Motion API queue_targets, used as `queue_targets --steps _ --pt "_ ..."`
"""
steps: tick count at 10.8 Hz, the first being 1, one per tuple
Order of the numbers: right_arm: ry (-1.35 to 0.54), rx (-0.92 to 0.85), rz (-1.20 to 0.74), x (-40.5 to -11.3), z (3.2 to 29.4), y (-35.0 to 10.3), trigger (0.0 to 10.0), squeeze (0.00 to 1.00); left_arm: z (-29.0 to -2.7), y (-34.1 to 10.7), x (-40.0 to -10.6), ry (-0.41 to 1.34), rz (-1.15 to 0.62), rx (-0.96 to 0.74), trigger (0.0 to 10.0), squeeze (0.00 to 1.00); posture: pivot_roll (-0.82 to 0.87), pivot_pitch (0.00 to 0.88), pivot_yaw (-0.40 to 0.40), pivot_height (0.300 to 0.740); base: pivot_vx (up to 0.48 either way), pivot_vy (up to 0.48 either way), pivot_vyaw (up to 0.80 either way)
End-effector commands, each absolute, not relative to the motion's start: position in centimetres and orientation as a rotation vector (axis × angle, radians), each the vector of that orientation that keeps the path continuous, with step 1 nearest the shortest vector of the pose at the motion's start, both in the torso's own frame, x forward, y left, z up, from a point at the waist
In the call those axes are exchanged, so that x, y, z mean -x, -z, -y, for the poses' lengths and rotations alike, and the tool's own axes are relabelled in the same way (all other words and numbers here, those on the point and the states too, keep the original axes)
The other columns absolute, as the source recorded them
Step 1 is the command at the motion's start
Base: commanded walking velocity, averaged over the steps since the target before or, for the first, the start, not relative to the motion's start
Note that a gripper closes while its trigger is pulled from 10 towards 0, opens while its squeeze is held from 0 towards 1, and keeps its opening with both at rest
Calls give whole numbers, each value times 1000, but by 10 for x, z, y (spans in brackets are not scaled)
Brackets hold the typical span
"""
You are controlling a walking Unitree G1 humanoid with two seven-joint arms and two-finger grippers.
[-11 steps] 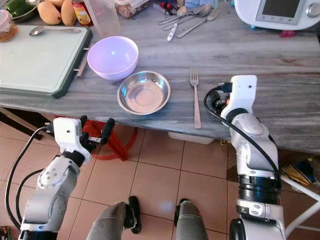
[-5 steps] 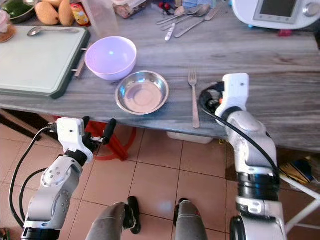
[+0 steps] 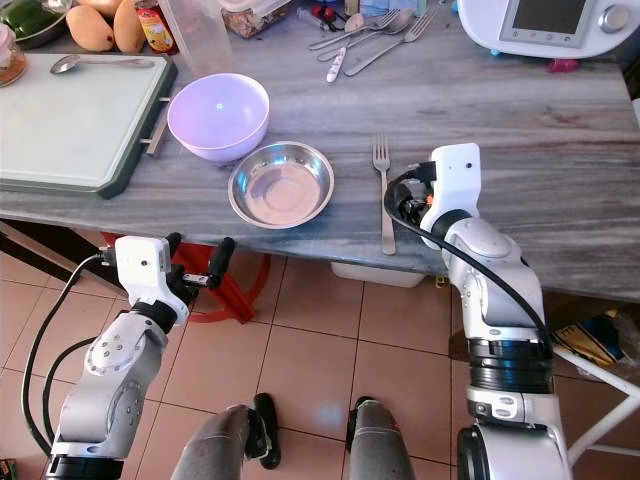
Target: Setting the table
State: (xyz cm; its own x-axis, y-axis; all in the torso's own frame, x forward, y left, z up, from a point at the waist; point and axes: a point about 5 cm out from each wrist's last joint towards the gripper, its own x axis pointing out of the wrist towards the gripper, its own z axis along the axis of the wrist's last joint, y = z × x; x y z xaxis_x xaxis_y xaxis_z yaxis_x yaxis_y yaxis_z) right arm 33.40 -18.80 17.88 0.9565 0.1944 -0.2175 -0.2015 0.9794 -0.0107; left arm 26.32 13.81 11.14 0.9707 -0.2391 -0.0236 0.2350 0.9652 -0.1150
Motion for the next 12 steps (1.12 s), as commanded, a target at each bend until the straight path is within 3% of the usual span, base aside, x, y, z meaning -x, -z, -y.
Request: queue_targets --steps 1,8,12 --pt "-287 12 -326 -332 169 -156 10000 0 -141 -106 -261 223 -58 102 10000 0 -36 250 73 740 0 0 0" --pt "-344 15 -315 -339 153 -157 10000 0 -140 -105 -261 219 -58 104 10000 0 -31 252 71 740 0 0 0" --pt "-317 27 -300 -335 160 -158 10000 0 -140 -105 -262 219 -57 101 10000 0 -35 249 73 740 0 0 0"
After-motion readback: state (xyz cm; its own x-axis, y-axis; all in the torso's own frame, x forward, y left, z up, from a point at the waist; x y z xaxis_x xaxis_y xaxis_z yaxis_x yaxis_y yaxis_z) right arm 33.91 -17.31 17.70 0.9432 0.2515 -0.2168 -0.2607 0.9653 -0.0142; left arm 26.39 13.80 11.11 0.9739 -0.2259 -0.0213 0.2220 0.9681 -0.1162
